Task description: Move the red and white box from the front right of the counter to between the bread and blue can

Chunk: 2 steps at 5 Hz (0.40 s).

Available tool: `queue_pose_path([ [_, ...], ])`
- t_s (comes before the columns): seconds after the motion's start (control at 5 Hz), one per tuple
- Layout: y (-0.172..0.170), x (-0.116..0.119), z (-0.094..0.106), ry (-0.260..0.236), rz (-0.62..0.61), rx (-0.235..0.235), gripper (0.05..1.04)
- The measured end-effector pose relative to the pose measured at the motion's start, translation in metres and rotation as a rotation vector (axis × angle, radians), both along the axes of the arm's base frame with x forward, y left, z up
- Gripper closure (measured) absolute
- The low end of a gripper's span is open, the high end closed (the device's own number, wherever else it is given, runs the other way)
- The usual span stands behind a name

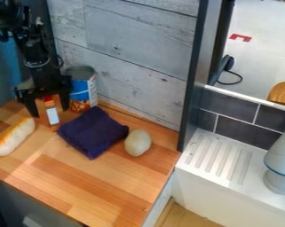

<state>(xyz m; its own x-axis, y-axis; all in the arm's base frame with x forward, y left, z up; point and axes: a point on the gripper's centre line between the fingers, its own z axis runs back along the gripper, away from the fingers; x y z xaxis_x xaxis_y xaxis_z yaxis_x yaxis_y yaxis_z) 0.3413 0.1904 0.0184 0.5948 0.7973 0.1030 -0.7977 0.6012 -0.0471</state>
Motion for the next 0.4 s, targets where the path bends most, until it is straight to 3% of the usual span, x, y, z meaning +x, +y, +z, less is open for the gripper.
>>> queue_pose_path([
  [0.2,0.001,0.002,0.012,0.018,-0.008,-0.009,0.076],
  [0.4,0.004,0.005,0.056,0.025,-0.032,0.016,0.08],
])
